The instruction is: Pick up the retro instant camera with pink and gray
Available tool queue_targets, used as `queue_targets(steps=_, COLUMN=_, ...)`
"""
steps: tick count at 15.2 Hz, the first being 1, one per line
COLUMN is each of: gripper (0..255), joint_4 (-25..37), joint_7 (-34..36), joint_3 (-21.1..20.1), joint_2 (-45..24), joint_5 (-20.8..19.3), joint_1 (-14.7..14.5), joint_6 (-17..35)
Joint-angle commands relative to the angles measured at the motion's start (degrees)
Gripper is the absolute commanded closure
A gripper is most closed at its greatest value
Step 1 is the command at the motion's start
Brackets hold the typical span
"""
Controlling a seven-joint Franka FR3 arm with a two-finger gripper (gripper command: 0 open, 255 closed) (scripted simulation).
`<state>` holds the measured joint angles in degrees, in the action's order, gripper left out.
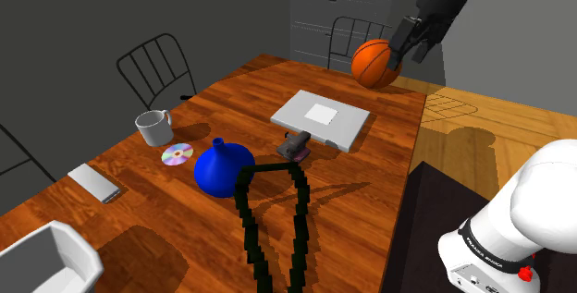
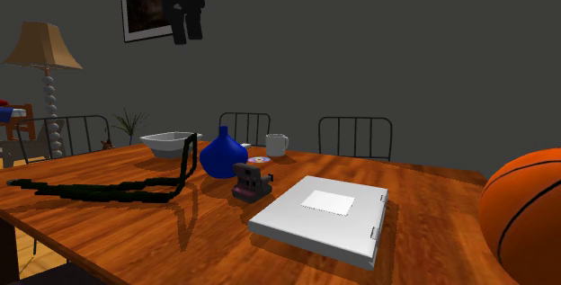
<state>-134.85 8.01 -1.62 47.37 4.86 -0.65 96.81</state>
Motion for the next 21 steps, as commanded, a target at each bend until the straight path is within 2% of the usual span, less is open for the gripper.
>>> queue_targets(steps=1, gripper=0, joint_4=0.0, joint_7=0.0, joint_3=0.0, joint_2=0.0, joint_5=0.0, joint_1=0.0, joint_6=0.0)
queue_targets(steps=11, gripper=0, joint_4=-3.78, joint_7=2.03, joint_3=-3.7, joint_2=-15.3, joint_5=1.31, joint_1=-0.55, joint_6=19.13)
queue_targets(steps=21, gripper=0, joint_4=0.6, joint_7=5.14, joint_3=-7.05, joint_2=-35.95, joint_5=-0.03, joint_1=-0.46, joint_6=35.38)
